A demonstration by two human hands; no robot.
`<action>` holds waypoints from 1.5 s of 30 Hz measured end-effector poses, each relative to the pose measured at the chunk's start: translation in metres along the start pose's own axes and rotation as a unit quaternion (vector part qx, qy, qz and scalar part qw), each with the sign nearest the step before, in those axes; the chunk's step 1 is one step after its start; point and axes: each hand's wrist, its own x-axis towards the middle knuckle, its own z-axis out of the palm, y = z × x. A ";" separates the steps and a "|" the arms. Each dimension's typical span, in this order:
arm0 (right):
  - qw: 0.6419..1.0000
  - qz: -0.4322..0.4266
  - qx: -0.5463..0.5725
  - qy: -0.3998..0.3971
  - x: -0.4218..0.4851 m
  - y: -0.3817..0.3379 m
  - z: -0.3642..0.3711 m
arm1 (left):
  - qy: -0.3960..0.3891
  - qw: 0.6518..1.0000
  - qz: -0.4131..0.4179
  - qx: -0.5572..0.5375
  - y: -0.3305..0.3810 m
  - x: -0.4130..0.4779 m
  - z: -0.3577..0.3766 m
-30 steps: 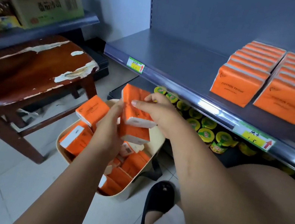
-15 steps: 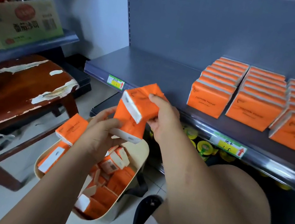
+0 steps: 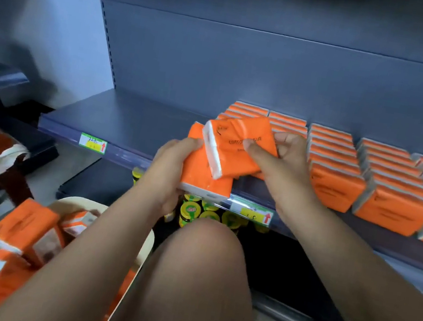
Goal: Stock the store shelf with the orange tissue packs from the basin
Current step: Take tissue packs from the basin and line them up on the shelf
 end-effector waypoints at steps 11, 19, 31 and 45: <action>0.981 -0.010 -0.172 -0.091 0.006 -0.014 -0.105 | -0.065 0.998 0.011 0.021 -0.042 0.010 0.091; 0.976 -0.029 -0.216 -0.014 0.018 -0.033 -0.154 | -0.014 0.999 0.001 -0.036 -0.048 0.017 0.077; 0.917 -0.048 -0.397 -0.003 0.016 -0.044 -0.186 | -0.065 0.996 0.034 0.045 -0.048 0.019 0.090; 0.839 -0.009 -0.543 0.014 0.024 -0.016 -0.186 | -0.004 0.998 0.041 0.048 -0.049 0.024 0.085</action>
